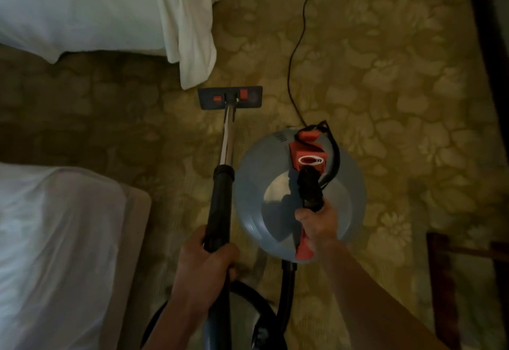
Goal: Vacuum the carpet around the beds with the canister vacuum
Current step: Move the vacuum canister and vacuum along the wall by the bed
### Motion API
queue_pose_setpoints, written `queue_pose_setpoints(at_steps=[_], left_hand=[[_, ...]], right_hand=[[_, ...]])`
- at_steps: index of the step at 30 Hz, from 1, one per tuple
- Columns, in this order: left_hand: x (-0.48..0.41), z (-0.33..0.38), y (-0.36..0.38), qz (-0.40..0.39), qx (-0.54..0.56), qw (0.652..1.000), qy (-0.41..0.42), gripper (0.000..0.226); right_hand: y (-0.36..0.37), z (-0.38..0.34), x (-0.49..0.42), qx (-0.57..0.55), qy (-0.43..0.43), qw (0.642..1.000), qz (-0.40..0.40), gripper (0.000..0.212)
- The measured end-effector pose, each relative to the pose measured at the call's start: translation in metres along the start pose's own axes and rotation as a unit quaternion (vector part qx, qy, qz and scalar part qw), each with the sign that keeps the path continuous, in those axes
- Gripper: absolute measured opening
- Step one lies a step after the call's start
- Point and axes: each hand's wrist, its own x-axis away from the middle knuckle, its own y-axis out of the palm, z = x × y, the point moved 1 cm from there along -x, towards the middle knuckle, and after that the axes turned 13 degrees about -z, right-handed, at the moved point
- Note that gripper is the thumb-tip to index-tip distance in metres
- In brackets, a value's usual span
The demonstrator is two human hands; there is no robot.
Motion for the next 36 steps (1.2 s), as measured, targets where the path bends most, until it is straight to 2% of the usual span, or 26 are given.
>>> queue_pose_setpoints(at_steps=[15,22,25,29,36], left_hand=[[-0.195,0.217,-0.002,-0.005,-0.019,0.999,0.046,0.009],[-0.284,0.324,-0.023,-0.031,-0.052,0.997,0.050,0.012],[-0.319,0.371,-0.023,-0.036,-0.055,0.997,0.051,0.014],[-0.371,0.428,-0.017,-0.028,-0.053,0.997,0.050,0.011],[-0.454,0.530,-0.002,-0.009,-0.017,0.999,0.046,0.018]], right_hand=[[0.030,-0.218,-0.203,0.070,-0.010,0.997,-0.001,0.041],[0.059,-0.331,-0.300,0.081,0.000,0.997,0.005,0.015],[0.070,-0.372,-0.341,0.068,0.011,0.998,-0.002,0.021],[0.082,-0.423,-0.394,0.044,0.027,0.999,0.010,0.017],[0.111,-0.500,-0.471,0.010,0.043,0.999,0.020,0.024]])
